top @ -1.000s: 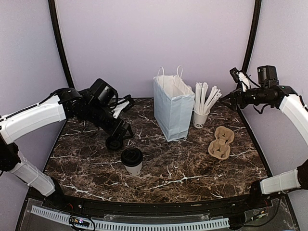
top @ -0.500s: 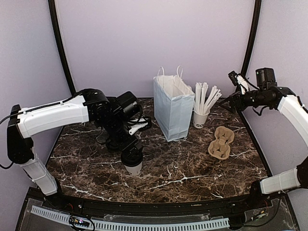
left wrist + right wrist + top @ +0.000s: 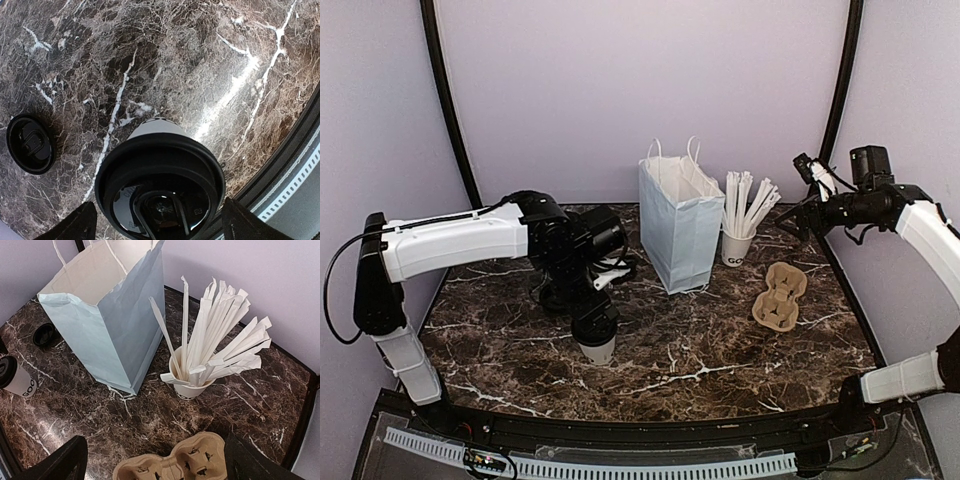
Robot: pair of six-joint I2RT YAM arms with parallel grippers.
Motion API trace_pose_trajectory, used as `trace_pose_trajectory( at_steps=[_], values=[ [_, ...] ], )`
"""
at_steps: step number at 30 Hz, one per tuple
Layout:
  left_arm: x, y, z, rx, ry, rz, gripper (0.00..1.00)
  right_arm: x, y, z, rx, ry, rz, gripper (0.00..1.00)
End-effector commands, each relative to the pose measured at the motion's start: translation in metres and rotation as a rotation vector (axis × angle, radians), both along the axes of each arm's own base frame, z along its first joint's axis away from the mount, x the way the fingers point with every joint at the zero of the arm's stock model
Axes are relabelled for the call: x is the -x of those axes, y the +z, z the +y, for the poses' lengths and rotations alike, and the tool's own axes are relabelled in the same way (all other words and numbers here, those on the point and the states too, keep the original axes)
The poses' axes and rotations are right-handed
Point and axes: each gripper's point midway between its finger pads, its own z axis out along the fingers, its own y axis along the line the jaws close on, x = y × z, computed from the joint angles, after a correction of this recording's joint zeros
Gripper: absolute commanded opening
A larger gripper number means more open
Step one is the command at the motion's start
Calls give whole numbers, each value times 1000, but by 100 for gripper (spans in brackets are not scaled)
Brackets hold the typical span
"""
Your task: Pack the takeout coffee
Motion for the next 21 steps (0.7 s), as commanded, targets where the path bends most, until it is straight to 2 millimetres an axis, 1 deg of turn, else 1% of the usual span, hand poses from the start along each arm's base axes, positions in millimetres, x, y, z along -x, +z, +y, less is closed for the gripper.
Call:
trace_pose_trajectory(
  at_steps=[1, 7, 12, 21],
  values=[
    [1, 5, -1, -1, 6, 6, 87, 2, 6, 0, -4, 9, -31, 96],
    [3, 0, -3, -10, 6, 29, 80, 1, 3, 0, -2, 10, -27, 96],
    [4, -2, -1, -20, 9, 36, 78, 0, 2, 0, -4, 13, -24, 96],
    [11, -2, -1, -15, 6, 69, 67, 0, 3, 0, -3, 11, -23, 96]
  ],
)
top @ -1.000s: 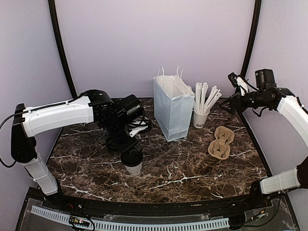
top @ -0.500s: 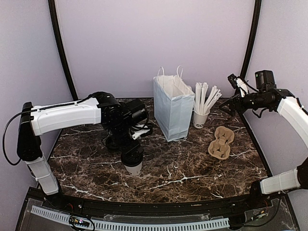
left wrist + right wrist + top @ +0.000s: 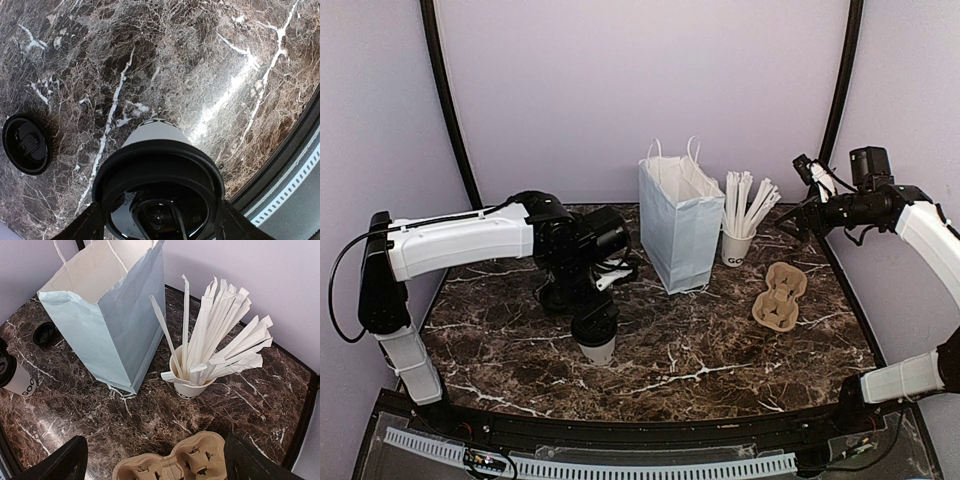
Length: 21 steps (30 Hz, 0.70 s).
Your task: Pack the takeout coffee
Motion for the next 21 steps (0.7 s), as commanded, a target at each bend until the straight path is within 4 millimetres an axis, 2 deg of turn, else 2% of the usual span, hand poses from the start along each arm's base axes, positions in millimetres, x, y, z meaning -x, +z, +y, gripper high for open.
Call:
trace_pose_trajectory(
  at_steps=[1, 9, 13, 15, 20, 21],
  values=[
    [9, 4, 3, -13, -2, 36, 66, -1, 5, 0, -6, 8, -27, 96],
    [-8, 29, 11, -2, 20, -68, 63, -1, 6, 0, -5, 7, -26, 96],
    [-30, 42, 16, 50, 65, -99, 63, -1, 7, 0, -5, 7, -25, 96],
    [-48, 48, 21, 78, 96, -119, 63, -1, 6, 0, -5, 8, -23, 96],
    [-118, 71, 38, 155, 209, -193, 61, 0, 7, 0, -7, 8, -26, 95],
    [-127, 73, 44, 136, 216, -210, 61, 0, 7, 0, -8, 9, -25, 95]
  ],
)
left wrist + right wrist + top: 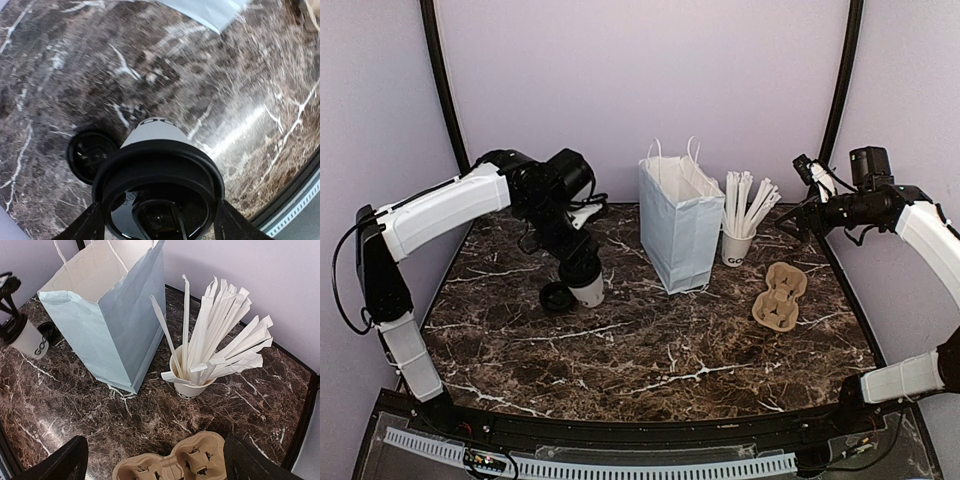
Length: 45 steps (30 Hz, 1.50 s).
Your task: Pack the takeout coffee
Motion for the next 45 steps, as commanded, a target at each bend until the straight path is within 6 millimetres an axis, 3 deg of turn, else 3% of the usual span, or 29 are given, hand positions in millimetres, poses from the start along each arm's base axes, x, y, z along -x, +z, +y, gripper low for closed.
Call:
trace_pose_trajectory(
  at_steps=[1, 6, 10, 14, 20, 26, 38, 43, 44, 45],
  values=[
    [-63, 35, 16, 43, 57, -126, 61, 1, 8, 0, -9, 8, -28, 96],
    [-117, 41, 45, 58, 179, -170, 59, 2, 6, -1, -3, 6, -34, 96],
    [-146, 22, 85, -55, 280, -170, 59, 2, 4, -2, 1, 3, -33, 96],
    [-154, 14, 119, -121, 350, -160, 59, 0, 2, -1, 0, 8, -28, 95],
    [-157, 4, 146, -92, 448, -98, 60, -5, -2, 1, -5, 14, -6, 95],
    [-157, -16, 149, -74, 456, -29, 60, -9, -3, 3, -10, 19, 10, 95],
    [-157, -33, 144, -67, 449, 22, 69, -7, -4, 2, -11, 20, 14, 95],
    [-160, -28, 145, -71, 456, 7, 76, -5, -4, 3, -11, 21, 12, 95],
    [-161, -25, 145, -71, 460, -2, 89, -5, -4, 3, -11, 21, 12, 95],
    [-162, -23, 146, -75, 462, -9, 94, -5, -4, 2, -11, 20, 12, 95]
  ],
)
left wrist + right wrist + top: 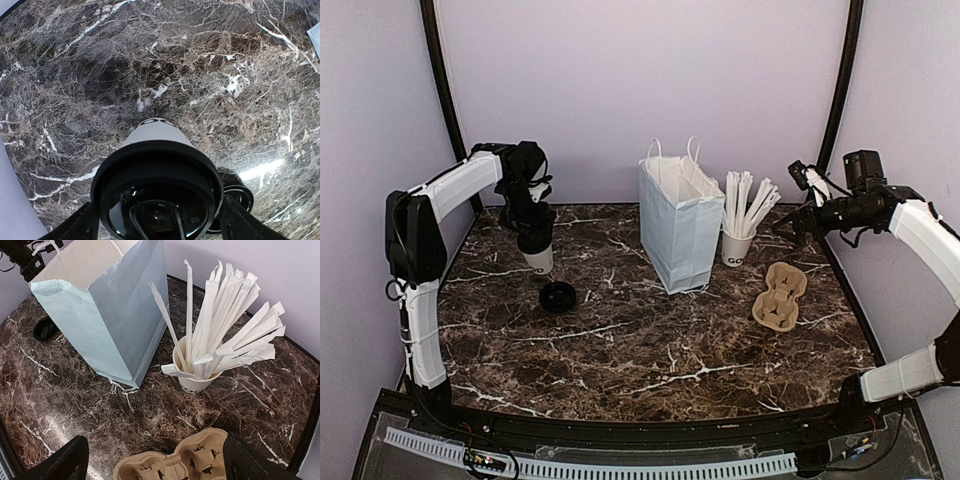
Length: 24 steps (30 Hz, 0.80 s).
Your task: Pack the takeout coffee
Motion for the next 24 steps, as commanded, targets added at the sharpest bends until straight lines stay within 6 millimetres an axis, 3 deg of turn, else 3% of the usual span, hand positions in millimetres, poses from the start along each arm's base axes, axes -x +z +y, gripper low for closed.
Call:
trace_pose_trajectory(
  at_steps=[1, 6, 12, 14, 17, 21, 24],
  values=[
    [2, 13, 1, -4, 9, -8, 98, 0, 14, 1, -11, 12, -41, 95],
    [-1, 33, 3, 1, 15, -60, 99, 1, 12, 0, -1, 12, -40, 95],
    [11, 87, -5, 47, 20, -183, 98, 7, -17, -18, 139, -21, -22, 92],
    [19, 106, -21, 73, -32, -235, 96, 8, -32, -24, 177, -30, 26, 89],
    [43, 131, -68, 114, -177, -319, 96, 12, -40, -24, 182, -23, 82, 84],
    [72, 149, -126, 215, -310, -392, 94, 11, -22, -13, 162, 13, 27, 79],
    [97, 148, -146, 276, -342, -411, 92, 7, -1, 10, 218, 74, -72, 76]
  ],
)
